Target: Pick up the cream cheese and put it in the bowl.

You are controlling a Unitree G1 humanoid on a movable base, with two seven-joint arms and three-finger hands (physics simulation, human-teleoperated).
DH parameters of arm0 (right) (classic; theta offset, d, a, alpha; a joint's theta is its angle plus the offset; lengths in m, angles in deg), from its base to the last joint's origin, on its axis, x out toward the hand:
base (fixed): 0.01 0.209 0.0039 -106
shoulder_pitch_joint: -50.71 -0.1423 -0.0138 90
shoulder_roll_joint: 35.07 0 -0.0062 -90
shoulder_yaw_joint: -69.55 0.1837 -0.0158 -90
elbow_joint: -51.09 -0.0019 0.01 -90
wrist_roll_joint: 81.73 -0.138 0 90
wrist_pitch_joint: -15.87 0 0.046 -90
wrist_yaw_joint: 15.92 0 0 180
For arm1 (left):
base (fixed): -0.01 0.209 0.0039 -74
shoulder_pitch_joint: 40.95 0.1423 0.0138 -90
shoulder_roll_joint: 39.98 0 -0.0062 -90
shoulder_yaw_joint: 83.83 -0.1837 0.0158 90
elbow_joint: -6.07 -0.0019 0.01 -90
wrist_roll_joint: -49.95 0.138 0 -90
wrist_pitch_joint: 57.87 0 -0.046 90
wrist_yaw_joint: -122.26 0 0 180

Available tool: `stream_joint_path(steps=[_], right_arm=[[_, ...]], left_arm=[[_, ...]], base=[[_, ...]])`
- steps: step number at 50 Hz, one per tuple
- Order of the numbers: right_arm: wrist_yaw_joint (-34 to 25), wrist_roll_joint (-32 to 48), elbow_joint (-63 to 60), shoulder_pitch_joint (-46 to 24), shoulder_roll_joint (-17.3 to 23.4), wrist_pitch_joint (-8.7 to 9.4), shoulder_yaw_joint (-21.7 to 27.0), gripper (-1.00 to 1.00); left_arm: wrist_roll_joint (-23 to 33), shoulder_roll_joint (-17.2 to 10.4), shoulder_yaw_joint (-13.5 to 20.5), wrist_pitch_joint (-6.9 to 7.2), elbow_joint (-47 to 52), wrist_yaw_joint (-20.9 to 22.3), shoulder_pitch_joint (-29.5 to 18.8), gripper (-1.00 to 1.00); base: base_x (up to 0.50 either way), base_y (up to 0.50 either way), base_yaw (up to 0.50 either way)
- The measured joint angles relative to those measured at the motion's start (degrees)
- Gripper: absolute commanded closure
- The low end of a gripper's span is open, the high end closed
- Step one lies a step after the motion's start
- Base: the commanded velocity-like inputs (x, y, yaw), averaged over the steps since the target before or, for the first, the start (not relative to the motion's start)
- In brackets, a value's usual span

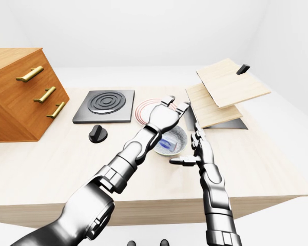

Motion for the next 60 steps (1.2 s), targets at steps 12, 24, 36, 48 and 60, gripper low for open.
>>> stream_joint_path(steps=[12, 24, 36, 48, 60], right_arm=[[0.0, 0.1, 0.7, -0.2, 0.0, 0.0, -0.2, -1.0], [0.1, 0.3, -0.3, 0.1, -0.1, 0.0, -0.3, -1.0], [0.8, 1.6, -10.0, 2.2, -1.0, 0.0, -0.7, -1.0], [2.6, 2.6, -18.9, 1.5, -2.2, 0.0, -1.8, -1.0], [4.6, 5.6, -31.5, 3.1, -4.1, 0.0, -4.2, -1.0]], left_arm=[[0.5, -0.4, 0.1, 0.34, 1.0, -0.3, -0.1, -1.0], [-1.4, -1.3, 0.9, -0.44, 3.3, 0.2, 1.1, -1.0], [-20.6, -4.6, 4.3, -0.4, 26.8, 10.7, 12.0, -1.0], [-48.8, -10.7, 8.7, 7.3, 63.4, 19.8, 30.9, -1.0], [-73.2, -15.3, 13.8, 7.49, 86.2, 22.8, 46.1, -1.0]], base=[[0.0, 0.0, 0.0], [0.0, 0.0, 0.0], [0.0, 0.0, 0.0], [0.0, 0.0, 0.0], [0.0, 0.0, 0.0]])
